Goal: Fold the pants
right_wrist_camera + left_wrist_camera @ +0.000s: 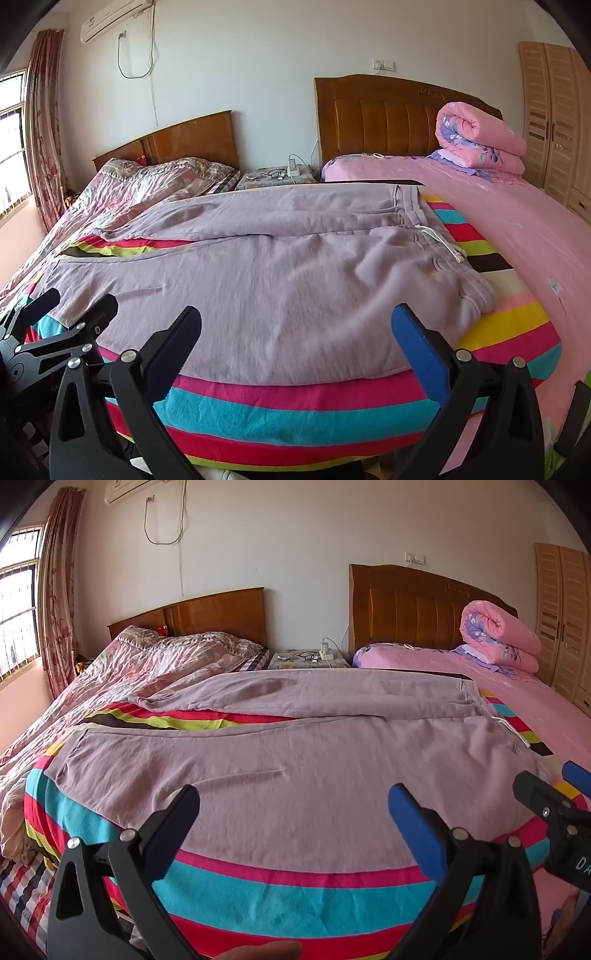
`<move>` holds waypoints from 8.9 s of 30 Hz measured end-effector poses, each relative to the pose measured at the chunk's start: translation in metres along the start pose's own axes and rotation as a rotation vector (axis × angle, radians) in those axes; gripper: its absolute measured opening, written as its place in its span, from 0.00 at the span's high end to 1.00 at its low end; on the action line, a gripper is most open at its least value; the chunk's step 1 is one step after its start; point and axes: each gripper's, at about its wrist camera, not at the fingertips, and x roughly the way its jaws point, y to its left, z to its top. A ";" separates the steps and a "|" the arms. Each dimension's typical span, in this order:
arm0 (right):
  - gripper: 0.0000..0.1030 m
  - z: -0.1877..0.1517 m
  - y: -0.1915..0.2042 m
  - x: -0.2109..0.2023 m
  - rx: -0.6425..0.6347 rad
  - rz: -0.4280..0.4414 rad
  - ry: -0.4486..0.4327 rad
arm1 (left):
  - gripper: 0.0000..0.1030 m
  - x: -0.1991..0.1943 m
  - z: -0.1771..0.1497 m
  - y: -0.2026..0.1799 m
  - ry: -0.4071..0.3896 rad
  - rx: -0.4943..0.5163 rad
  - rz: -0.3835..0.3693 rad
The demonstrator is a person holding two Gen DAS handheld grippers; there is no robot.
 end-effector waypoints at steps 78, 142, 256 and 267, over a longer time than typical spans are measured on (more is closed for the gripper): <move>0.04 -0.004 -0.002 0.009 0.014 0.007 0.023 | 0.01 0.004 -0.019 0.005 0.029 0.000 -0.002; 0.99 0.123 0.014 0.207 -0.751 0.315 0.036 | 0.02 0.320 0.179 0.085 0.466 -0.487 -0.460; 0.85 -0.059 -0.200 0.098 0.593 0.244 0.205 | 0.81 0.130 -0.020 0.154 0.439 -0.181 -0.358; 0.70 -0.064 -0.145 0.086 0.577 0.474 0.299 | 0.52 0.128 -0.019 0.146 0.417 -0.238 -0.438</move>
